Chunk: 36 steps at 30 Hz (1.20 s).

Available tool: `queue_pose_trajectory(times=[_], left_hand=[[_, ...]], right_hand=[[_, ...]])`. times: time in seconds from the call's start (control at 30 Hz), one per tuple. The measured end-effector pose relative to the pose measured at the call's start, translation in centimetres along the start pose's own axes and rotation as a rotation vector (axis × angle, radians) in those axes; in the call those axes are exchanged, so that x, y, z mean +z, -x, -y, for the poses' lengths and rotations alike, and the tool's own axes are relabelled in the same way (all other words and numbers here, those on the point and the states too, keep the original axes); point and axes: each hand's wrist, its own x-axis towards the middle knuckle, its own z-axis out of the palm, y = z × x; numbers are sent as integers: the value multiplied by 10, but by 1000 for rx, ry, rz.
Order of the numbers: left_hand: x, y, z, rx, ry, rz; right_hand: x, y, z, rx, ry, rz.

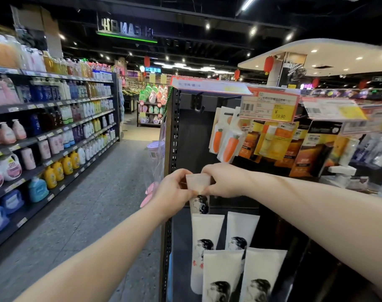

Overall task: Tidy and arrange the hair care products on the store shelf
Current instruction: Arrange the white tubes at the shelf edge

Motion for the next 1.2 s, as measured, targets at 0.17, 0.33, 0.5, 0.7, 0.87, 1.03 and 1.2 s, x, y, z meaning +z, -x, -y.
queue_pose_trajectory(times=[0.17,0.33,0.5,0.7,0.87,1.03,1.2], left_hand=[[2,9,-5,2,-23,1],[5,20,-4,-45,-63,47],[-8,29,-3,-37,-113,-130],[-15,49,-16,-59,48,64],[-10,58,-21,-119,-15,272],[-5,61,-22,-137,1,284],[-4,62,-21,-168,18,287]], right_hand=[[-4,7,3,-27,-103,-16],[6,15,8,-19,60,76],[5,15,8,0,93,115],[5,20,11,-56,93,61],[2,22,13,-79,115,54],[4,23,13,-62,112,53],[2,26,13,-50,105,63]])
